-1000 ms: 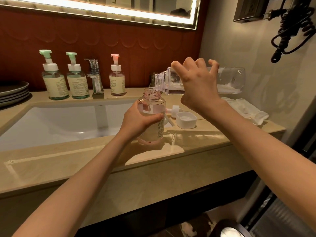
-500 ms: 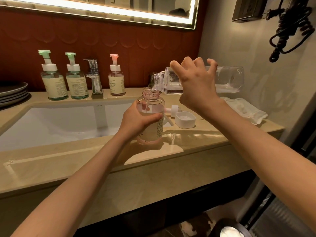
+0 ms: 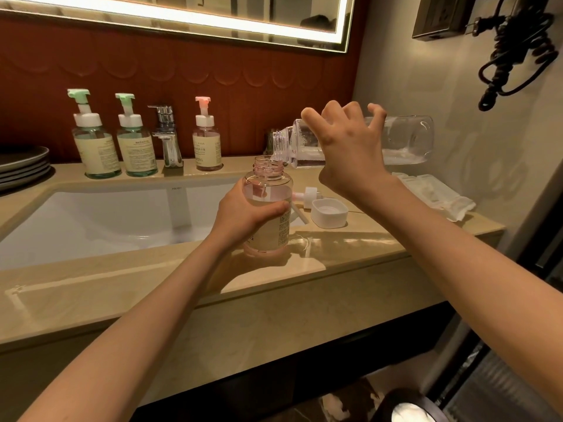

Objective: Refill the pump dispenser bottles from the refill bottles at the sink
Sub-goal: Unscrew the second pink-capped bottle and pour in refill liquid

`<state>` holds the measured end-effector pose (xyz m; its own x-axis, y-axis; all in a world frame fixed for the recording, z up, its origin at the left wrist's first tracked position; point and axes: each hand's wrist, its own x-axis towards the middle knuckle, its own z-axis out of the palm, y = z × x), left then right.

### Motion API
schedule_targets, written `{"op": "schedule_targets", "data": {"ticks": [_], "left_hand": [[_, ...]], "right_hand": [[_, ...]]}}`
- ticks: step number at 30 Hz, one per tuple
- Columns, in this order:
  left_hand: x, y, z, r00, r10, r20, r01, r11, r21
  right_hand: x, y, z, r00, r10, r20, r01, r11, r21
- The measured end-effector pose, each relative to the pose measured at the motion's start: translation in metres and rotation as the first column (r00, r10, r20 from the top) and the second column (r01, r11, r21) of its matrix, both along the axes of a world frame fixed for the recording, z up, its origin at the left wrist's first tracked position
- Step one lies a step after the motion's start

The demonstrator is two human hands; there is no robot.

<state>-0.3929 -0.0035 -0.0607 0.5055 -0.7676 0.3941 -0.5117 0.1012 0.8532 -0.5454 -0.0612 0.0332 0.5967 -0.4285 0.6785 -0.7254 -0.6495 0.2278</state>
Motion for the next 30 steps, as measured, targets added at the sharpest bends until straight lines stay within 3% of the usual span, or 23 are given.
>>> {"op": "schedule_targets", "data": {"ticks": [30], "left_hand": [[-0.0037, 0.0031, 0.002, 1.0, 0.006, 0.006, -0.006, 1.0, -0.019]], "right_hand": [[0.0008, -0.0017, 0.0004, 1.0, 0.004, -0.004, -0.004, 1.0, -0.026]]}}
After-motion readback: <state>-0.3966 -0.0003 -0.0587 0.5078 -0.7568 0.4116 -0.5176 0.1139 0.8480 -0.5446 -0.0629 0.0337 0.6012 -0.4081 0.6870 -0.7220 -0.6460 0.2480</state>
